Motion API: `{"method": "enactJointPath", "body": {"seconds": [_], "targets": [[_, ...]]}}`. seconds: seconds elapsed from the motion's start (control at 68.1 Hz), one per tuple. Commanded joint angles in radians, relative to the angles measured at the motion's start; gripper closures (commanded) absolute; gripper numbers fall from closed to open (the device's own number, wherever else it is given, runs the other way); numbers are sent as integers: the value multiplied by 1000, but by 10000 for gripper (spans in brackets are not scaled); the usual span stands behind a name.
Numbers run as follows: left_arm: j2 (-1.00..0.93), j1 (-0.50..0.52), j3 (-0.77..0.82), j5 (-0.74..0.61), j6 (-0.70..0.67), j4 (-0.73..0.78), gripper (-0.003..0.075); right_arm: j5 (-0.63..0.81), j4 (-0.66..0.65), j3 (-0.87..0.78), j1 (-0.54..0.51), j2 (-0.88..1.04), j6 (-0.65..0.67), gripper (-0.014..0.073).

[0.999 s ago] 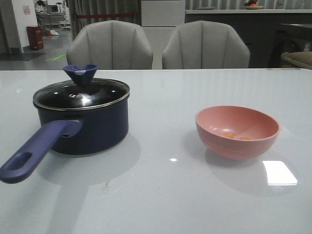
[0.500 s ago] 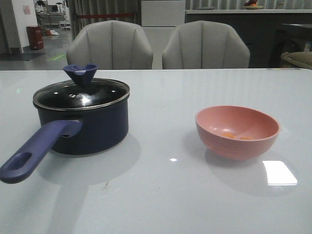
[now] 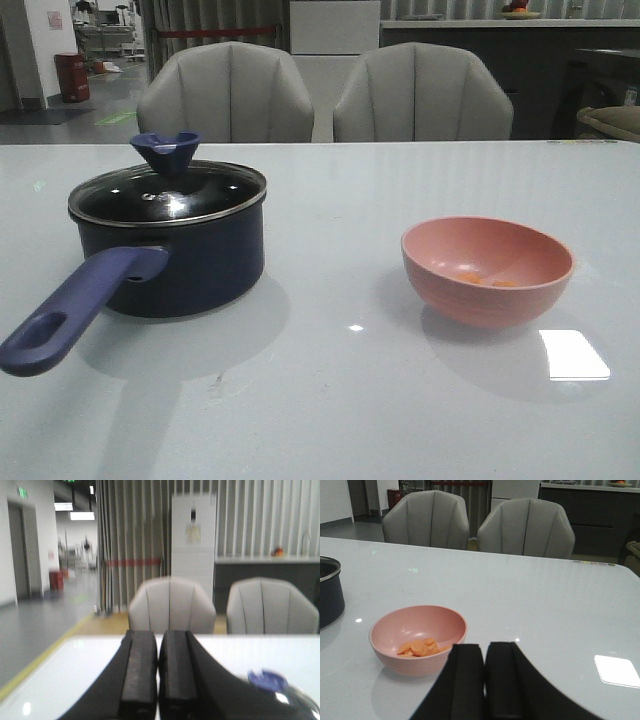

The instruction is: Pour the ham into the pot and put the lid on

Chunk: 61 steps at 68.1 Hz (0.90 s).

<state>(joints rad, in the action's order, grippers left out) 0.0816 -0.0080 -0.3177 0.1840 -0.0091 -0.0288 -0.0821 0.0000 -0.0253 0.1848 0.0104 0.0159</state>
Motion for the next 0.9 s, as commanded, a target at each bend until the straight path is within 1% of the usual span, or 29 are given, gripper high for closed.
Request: {"method": "enactJointPath", "body": {"seconds": [0.0,0.132,0.323,0.441,0.455,0.47,0.485,0.5,0.514,0.529,0.544,0.558,0.573,0.588,0.602,0.632,0.72,0.779,0.881], "targets": [[83,-7,-98,87,-4,-30,587,89,-5,4,0,19,1,433],[131,-7,-105,66,-4,-30,587,89,-5,4,0,19,1,433],[153,-7,-103,62,-4,-28,586,89,-5,4,0,19,1,433],[176,-7,-103,60,-4,-28,560,89,-5,4,0,19,1,433],[180,-7,-103,60,-4,-28,539,89,-5,4,0,19,1,433],[180,-7,-103,60,-4,-28,539,89,-5,4,0,19,1,433],[185,-7,-103,63,-4,-28,500,89,-5,4,0,19,1,433],[185,-7,-103,63,-4,-28,500,89,-5,4,0,19,1,433],[190,-7,-103,63,-4,-28,470,89,-5,4,0,19,1,433],[193,-7,-103,65,-4,-28,460,89,-5,4,0,19,1,433],[195,-7,-103,65,-4,-28,411,89,-5,4,0,19,1,433],[198,-7,-103,68,-4,-28,411,89,-5,4,0,19,1,433],[200,-7,-103,70,-4,-28,353,89,-5,4,0,19,1,433],[202,-7,-103,70,-4,-28,339,89,-5,4,0,19,1,433],[208,-7,-103,70,-4,-28,293,89,-5,4,0,19,1,433],[210,-7,-103,70,-4,-28,235,89,-5,4,0,19,1,433],[233,-7,-106,63,-4,-30,90,89,-5,4,0,19,1,433],[257,-7,-118,71,-4,-30,57,89,-5,4,0,19,1,433],[330,-7,-181,138,-4,-30,63,89,-5,4,0,19,1,433]]}}
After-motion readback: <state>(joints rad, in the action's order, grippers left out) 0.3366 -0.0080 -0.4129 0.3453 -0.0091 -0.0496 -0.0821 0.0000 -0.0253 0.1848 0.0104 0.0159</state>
